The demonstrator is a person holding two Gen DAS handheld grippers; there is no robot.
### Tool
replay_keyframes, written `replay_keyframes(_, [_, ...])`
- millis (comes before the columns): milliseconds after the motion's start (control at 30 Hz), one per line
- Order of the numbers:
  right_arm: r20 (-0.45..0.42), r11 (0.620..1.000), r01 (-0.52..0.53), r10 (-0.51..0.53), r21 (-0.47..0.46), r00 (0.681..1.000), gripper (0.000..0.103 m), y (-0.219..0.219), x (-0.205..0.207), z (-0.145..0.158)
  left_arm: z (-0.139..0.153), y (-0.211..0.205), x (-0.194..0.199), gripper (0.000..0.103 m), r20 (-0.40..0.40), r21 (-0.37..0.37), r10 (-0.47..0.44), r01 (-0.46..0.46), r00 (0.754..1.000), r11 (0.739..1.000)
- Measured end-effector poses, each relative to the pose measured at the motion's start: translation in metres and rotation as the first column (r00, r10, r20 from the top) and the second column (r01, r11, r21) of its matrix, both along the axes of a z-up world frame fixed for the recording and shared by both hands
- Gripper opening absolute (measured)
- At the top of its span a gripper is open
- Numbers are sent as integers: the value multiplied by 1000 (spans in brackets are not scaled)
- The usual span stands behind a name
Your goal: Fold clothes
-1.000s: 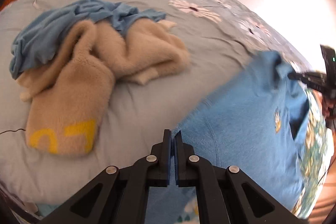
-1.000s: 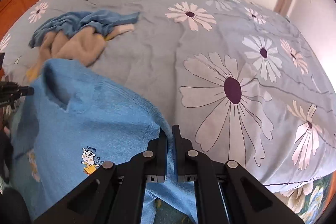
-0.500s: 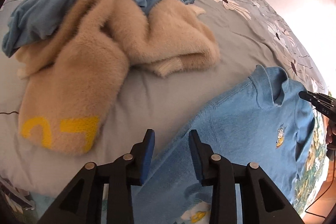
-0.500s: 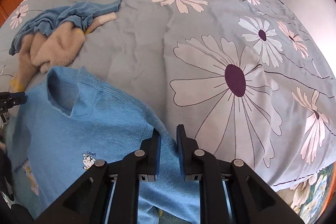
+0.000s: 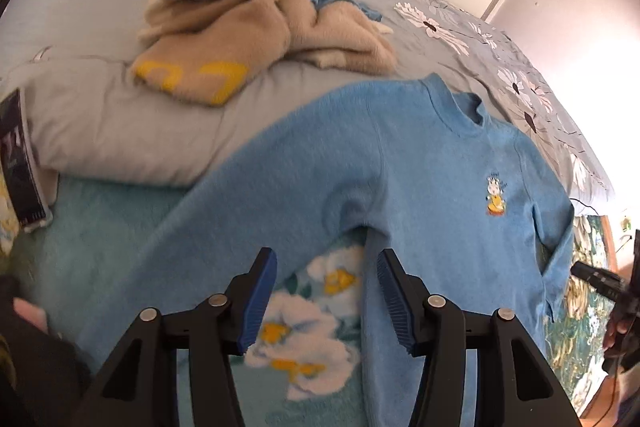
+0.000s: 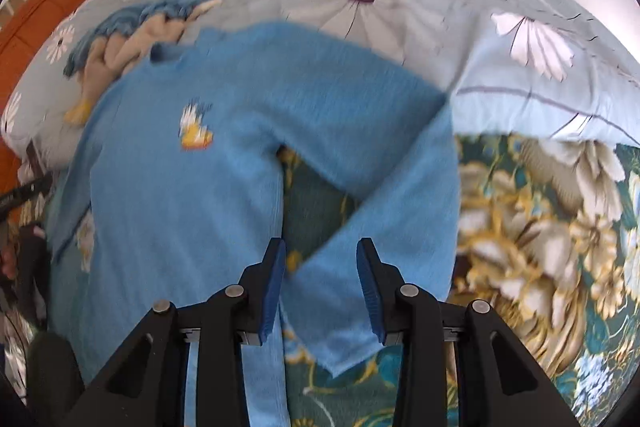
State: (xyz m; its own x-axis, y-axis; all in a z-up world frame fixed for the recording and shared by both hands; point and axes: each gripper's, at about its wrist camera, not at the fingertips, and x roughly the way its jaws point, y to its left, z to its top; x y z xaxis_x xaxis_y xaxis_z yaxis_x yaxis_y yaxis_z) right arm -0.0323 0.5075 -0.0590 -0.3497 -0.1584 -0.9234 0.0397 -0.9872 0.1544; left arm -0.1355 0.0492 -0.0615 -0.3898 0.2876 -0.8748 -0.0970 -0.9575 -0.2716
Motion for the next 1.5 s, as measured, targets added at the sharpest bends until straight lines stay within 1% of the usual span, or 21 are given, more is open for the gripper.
replay_keyframes(67, [32, 1000, -14, 14, 3, 999, 38, -8, 17, -17, -1, 0, 15, 56, 30, 19, 10, -11, 999, 1000])
replay_keyframes(133, [49, 1000, -13, 14, -19, 999, 38, -11, 27, -30, 1, 0, 26, 56, 50, 29, 21, -22, 999, 999])
replay_keyframes(200, [70, 999, -35, 35, 11, 997, 38, -17, 32, -41, 4, 0, 32, 56, 62, 32, 26, -28, 998, 999])
replay_keyframes(300, [57, 994, -71, 67, 77, 996, 38, -26, 32, -47, 8, 4, 34, 57, 55, 10, 32, -33, 998, 999])
replay_keyframes(433, [34, 990, -69, 65, 123, 997, 38, -31, 28, -48, 14, 12, 32, 57, 42, -5, 30, -29, 999, 1000])
replay_keyframes(467, [29, 989, -59, 55, 133, 998, 34, -31, 27, -49, 14, 14, 30, 57, 40, -8, 28, -28, 999, 1000])
replay_keyframes(500, [25, 988, -48, 45, 144, 999, 22, -30, 27, -49, 14, 16, 29, 57, 39, -10, 26, -25, 999, 1000])
replay_keyframes(533, [24, 987, -36, 33, 159, 999, 16, -28, 26, -50, 14, 17, 29, 57, 40, -12, 22, -22, 999, 1000])
replay_keyframes(567, [18, 990, -22, 20, 141, 1000, 8, -23, 26, -48, 14, 18, 28, 57, 43, -13, 20, -20, 999, 1000])
replay_keyframes(600, [5, 996, 5, -6, 92, 1000, 5, -14, 26, -43, 13, 19, 27, 57, 46, -13, 18, -17, 999, 1000])
replay_keyframes(667, [-22, 998, 61, -62, -3, 998, 5, 5, 27, -30, 13, 18, 28, 57, 48, -20, 13, -12, 999, 1000])
replay_keyframes(733, [-85, 986, 154, -159, -64, 984, 5, 38, 27, -8, 12, 18, 26, 57, 50, -27, 13, -11, 999, 1000])
replay_keyframes(767, [-118, 974, 206, -216, -93, 969, 5, 60, 27, 4, 12, 17, 26, 57, 51, -27, 15, -14, 999, 1000])
replay_keyframes(833, [-177, 940, 304, -329, -154, 928, 5, 102, 29, 28, 11, 15, 25, 57, 53, -25, 22, -21, 998, 999])
replay_keyframes(933, [-238, 893, 425, -449, -147, 861, 5, 153, 28, 57, 10, 10, 23, 57, 54, -24, 37, -35, 998, 999])
replay_keyframes(1000, [-244, 864, 487, -503, -126, 829, 5, 178, 23, 59, 9, 6, 22, 57, 56, -29, 48, -46, 997, 999])
replay_keyframes(1067, [-228, 832, 543, -553, -113, 801, 4, 203, 18, 51, 7, 2, 20, 57, 58, -36, 61, -59, 996, 998])
replay_keyframes(1200, [-142, 774, 625, -633, -104, 761, 4, 229, 18, 17, 4, -8, 16, 57, 65, -46, 86, -83, 994, 995])
replay_keyframes(1267, [-102, 759, 646, -651, -83, 752, 4, 230, 25, -1, 3, -14, 14, 57, 69, -51, 98, -95, 993, 994])
replay_keyframes(1367, [-78, 751, 653, -660, -98, 747, 4, 222, 43, -11, 2, -26, 12, 57, 74, -77, 113, -108, 991, 991])
replay_keyframes(1500, [-113, 808, 579, -589, -106, 801, 4, 192, 44, 4, 0, -54, 12, 57, 80, -111, 153, -144, 985, 983])
